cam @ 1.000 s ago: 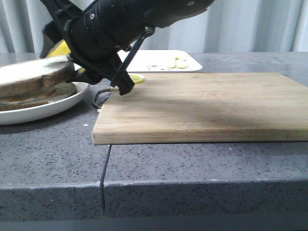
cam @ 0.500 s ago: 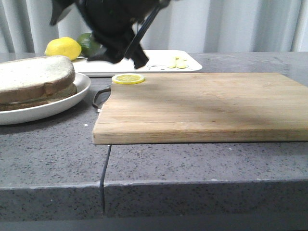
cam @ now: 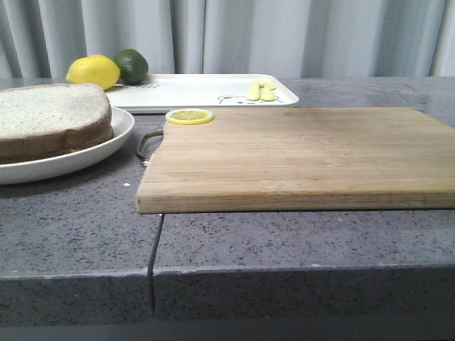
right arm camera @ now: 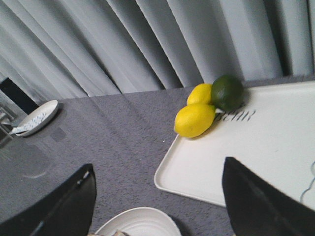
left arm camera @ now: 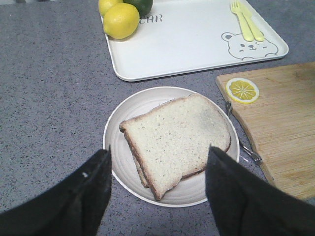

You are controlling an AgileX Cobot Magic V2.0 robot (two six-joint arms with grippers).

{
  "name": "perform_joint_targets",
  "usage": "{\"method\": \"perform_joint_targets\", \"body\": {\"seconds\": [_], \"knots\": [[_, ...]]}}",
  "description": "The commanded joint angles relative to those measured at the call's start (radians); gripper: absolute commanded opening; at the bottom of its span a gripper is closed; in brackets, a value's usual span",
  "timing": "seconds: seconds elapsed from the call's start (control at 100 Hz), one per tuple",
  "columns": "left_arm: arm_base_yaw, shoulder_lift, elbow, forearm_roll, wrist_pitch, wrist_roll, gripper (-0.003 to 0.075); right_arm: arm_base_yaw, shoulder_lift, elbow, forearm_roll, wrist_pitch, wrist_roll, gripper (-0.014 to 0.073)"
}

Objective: Place bread and move sandwich to tray

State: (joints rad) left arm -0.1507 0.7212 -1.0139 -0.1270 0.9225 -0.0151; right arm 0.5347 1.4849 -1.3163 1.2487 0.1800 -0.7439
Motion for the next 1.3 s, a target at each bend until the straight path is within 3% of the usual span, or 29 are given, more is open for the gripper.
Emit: {"method": "perform_joint_targets", "body": {"seconds": [0.0, 0.25, 0.52, 0.92, 1.29], "knots": [[-0.007, 0.005, -0.034, -0.012, -0.063, -0.001, 0.0386, -0.056, -0.099, -0.019, -0.151, 0.05, 0.036, 0.0542], [-0.007, 0.005, -0.034, -0.012, -0.063, -0.001, 0.0385, -0.217, -0.266, 0.107, -0.531, 0.057, 0.219, 0.0542], [-0.007, 0.005, -0.034, -0.012, -0.063, -0.001, 0.0386, -0.345, -0.482, 0.338, -0.813, -0.013, 0.378, 0.0542], [-0.007, 0.005, -0.034, -0.012, -0.063, -0.001, 0.0386, -0.45, -0.827, 0.68, -0.849, -0.076, 0.359, 0.0542], [-0.007, 0.005, -0.034, -0.012, -0.063, -0.001, 0.0386, -0.454, -0.951, 0.746, -0.851, -0.074, 0.359, 0.0542]]}}
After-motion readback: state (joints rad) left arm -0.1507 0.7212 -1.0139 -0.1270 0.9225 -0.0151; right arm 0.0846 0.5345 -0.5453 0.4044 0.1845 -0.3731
